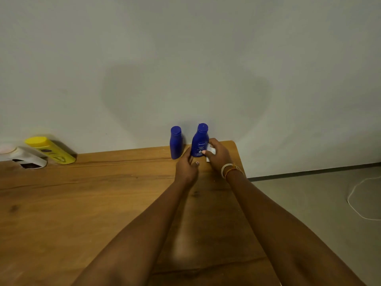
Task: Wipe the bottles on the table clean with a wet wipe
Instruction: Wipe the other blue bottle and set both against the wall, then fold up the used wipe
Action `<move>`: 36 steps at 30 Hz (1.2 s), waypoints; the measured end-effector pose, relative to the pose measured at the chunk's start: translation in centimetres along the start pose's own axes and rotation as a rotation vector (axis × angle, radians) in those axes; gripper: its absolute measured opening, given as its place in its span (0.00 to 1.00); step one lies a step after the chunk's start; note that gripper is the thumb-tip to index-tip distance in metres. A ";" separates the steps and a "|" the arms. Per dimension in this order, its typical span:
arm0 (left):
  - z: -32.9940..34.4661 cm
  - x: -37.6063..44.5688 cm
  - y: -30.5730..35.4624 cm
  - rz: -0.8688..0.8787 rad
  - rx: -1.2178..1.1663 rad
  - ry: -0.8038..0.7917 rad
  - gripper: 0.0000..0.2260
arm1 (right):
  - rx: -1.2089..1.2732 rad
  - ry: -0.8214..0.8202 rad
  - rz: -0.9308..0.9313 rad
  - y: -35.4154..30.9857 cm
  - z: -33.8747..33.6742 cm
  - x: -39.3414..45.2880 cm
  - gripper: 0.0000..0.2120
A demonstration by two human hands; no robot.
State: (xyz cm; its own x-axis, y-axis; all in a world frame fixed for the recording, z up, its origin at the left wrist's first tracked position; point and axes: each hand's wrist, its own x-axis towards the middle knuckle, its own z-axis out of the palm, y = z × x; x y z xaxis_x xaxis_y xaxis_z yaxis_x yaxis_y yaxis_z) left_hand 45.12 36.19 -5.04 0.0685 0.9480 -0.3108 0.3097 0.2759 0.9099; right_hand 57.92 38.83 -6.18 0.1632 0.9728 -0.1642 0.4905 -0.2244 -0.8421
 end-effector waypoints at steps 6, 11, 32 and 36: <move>0.2 1.0 0.1 -0.015 0.064 -0.015 0.28 | -0.023 0.023 0.002 0.1 0.3 0.5 0.18; 0.3 1.2 0.3 -0.021 0.107 -0.020 0.28 | -0.004 0.040 0.015 0.2 0.7 0.2 0.19; -4.0 -8.8 2.8 -0.160 -0.073 0.005 0.11 | 0.609 0.205 0.487 -7.7 -0.4 -11.5 0.16; -6.8 -12.2 4.3 -0.181 -0.184 0.003 0.08 | 0.668 0.184 0.472 -10.0 0.3 -15.3 0.16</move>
State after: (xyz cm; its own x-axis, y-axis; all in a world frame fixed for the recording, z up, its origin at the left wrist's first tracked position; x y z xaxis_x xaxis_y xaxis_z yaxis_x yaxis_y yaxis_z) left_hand 39.19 26.87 4.50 0.0249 0.8811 -0.4723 0.1389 0.4648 0.8744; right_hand 50.21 26.18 4.59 0.3899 0.7473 -0.5380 -0.2649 -0.4685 -0.8428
